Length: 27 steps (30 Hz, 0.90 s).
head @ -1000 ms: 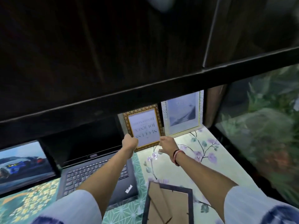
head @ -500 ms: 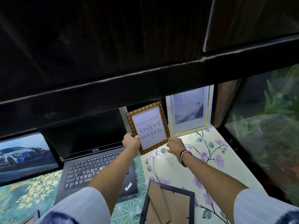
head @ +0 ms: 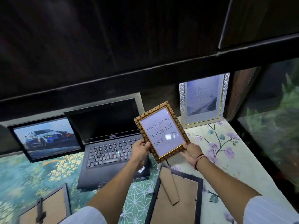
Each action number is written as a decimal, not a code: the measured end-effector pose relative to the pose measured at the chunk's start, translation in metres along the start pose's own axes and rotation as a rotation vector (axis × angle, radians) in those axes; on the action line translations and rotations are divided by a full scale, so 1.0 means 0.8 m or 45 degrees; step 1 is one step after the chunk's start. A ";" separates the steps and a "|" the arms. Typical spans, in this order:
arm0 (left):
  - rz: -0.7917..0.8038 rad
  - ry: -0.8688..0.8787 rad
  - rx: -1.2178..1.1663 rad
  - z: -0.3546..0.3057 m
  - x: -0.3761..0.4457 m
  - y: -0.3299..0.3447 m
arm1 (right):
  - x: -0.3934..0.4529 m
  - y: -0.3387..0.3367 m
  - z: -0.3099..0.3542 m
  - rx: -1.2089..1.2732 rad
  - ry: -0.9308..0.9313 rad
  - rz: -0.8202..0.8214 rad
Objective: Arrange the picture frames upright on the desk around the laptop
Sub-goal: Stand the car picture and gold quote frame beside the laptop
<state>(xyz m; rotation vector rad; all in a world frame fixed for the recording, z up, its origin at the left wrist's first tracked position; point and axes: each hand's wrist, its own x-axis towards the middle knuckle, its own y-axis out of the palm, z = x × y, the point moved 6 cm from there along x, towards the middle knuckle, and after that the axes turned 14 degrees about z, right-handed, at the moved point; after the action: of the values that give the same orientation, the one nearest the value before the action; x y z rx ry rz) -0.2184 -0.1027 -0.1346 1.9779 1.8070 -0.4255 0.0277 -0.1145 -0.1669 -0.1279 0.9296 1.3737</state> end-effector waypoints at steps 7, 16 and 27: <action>0.115 0.115 -0.351 -0.048 -0.064 -0.080 | -0.047 0.034 0.041 -0.334 -0.164 0.189; 0.175 0.081 -0.107 -0.046 -0.179 -0.291 | -0.033 0.279 0.020 -0.972 -0.164 0.425; -0.379 0.266 -0.698 0.066 -0.263 -0.655 | -0.042 0.745 -0.173 -1.806 -0.167 0.937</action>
<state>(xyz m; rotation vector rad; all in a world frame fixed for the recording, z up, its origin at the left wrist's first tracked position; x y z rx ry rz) -0.7579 -0.2785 -0.1304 1.4239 2.0748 0.1914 -0.5551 -0.0729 0.0185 -0.8028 -0.3302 2.4780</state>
